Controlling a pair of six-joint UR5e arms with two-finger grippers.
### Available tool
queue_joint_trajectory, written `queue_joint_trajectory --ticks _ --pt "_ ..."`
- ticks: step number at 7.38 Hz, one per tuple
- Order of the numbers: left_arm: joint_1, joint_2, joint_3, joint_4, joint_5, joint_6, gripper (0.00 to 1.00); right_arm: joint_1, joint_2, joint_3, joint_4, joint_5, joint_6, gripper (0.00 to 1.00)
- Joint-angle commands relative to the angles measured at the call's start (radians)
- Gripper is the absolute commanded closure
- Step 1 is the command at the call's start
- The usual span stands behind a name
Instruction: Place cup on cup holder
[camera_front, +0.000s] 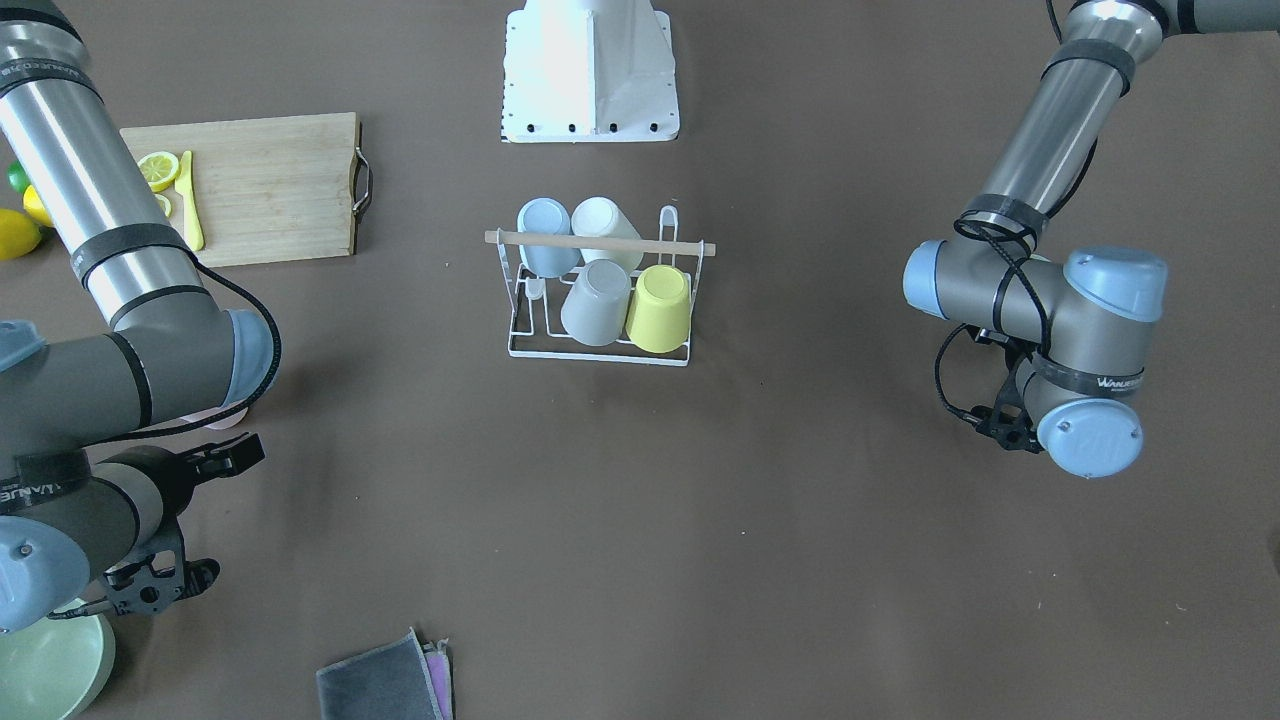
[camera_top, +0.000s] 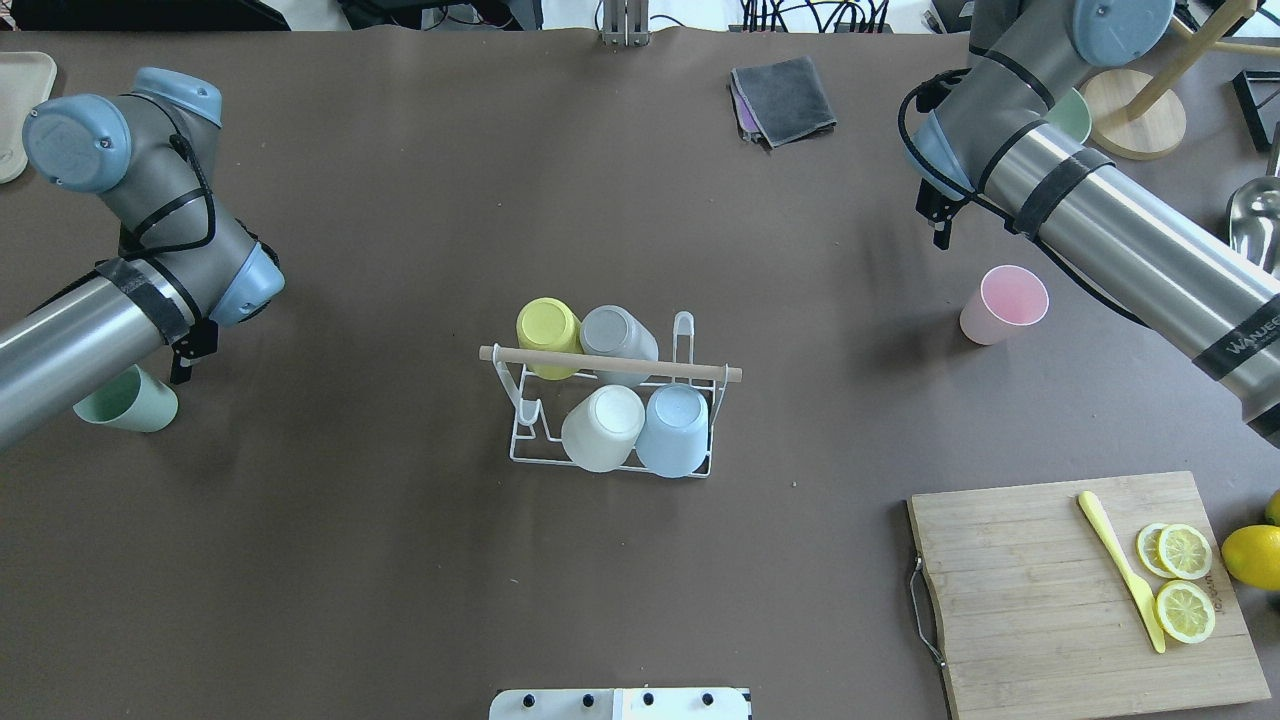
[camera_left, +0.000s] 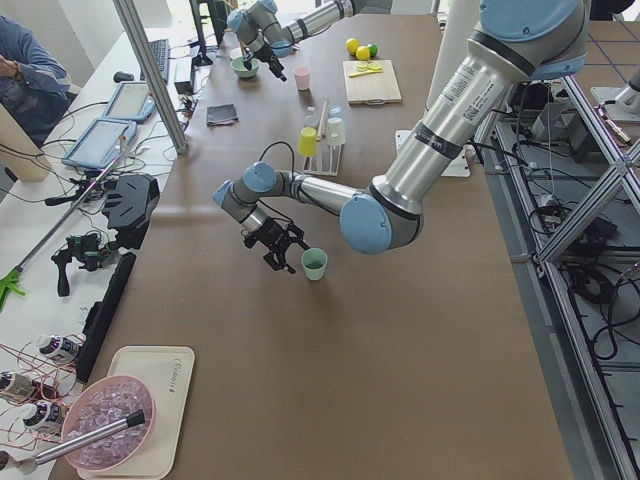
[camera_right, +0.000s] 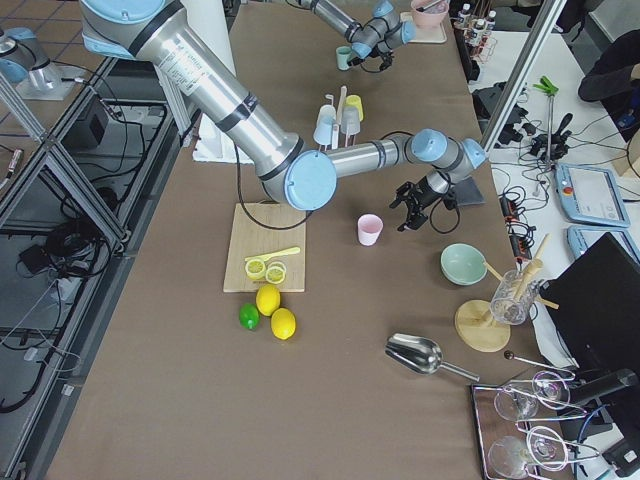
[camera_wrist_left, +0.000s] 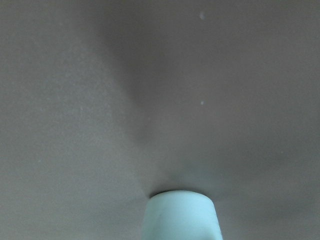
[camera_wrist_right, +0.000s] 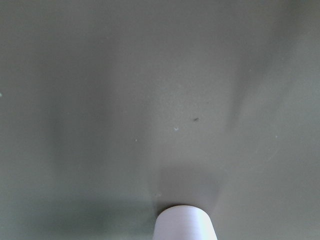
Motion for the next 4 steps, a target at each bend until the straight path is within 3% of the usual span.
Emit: queue_joint_trajectory --ticks 1,3,4 --pt "0.002 -0.001 0.013 0.005 -0.002 0.029 0.02 -0.002 0.004 -0.023 -0.058 -0.002 -0.049 0.0" --pt "0.008 -0.007 0.013 0.04 -0.007 0.029 0.02 -0.003 0.018 -0.055 -0.057 -0.007 -0.058 0.0" --pt "0.016 -0.007 0.011 0.06 -0.007 0.029 0.02 -0.005 0.047 -0.116 -0.057 0.0 -0.087 0.0"
